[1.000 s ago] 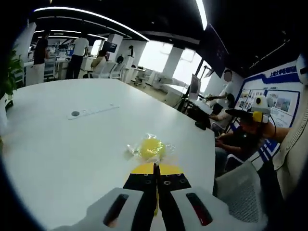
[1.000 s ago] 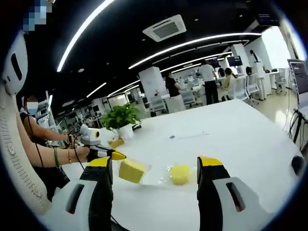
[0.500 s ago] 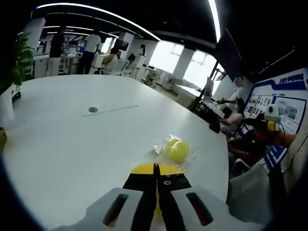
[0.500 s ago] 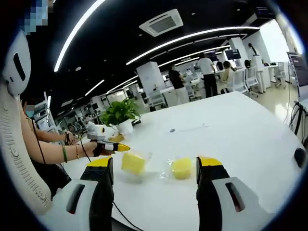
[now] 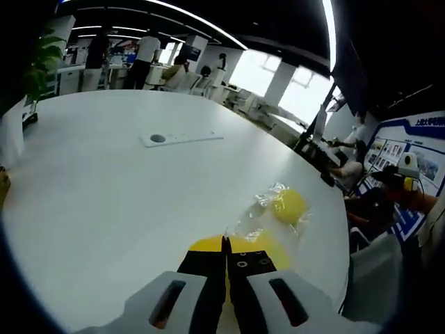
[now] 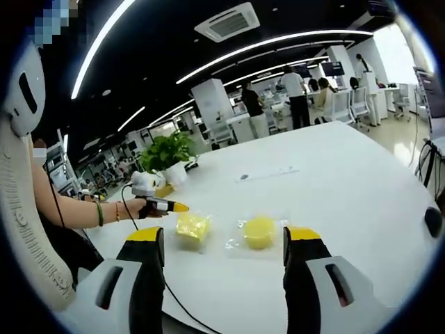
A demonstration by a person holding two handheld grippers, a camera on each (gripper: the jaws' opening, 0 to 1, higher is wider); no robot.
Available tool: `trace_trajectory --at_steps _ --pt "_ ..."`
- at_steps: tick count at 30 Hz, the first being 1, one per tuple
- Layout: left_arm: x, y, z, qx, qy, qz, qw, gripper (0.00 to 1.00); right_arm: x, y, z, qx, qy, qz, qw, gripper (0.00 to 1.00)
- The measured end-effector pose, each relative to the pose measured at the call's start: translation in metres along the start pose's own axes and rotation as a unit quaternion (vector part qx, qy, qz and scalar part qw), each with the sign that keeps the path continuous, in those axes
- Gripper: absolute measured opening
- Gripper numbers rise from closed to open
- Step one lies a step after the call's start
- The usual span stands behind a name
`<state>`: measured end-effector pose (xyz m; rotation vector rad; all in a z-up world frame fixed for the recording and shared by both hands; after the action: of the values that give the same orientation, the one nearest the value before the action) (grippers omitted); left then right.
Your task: Compare the silicone blocks by pressing each to a similar depth, holding the contact briefly, and releasing to observe deformation and rebound differences across the visible hardness samples.
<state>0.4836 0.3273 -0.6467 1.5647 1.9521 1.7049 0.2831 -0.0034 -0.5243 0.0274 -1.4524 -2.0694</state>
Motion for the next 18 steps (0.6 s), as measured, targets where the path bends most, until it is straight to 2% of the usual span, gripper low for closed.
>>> trace_trajectory --at_steps 7,11,18 --pt "-0.008 -0.014 0.015 0.011 0.012 0.016 0.9997 0.00 -0.006 -0.006 0.000 -0.008 0.002 0.012 0.9999 0.63" --pt "-0.010 -0.019 0.020 0.013 0.016 0.021 0.9996 0.00 -0.009 -0.006 0.002 -0.010 0.011 0.017 0.9998 0.56" --pt "-0.011 -0.027 0.028 0.028 0.019 0.021 0.9992 0.00 -0.013 -0.007 0.001 -0.007 0.014 0.020 0.9997 0.60"
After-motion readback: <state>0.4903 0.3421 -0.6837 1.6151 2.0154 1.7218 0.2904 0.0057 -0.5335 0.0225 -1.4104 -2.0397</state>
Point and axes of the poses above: the point that each gripper's makers call its tool centre point, and the gripper's own axes: x roughly backward along the fingers, z roughly to its left, y roughly out of its top, the point moved 6 cm from there along x, roughly backward along the fingers, and after that the axes turned 3 degrees about -x, right-handed, at the moved point
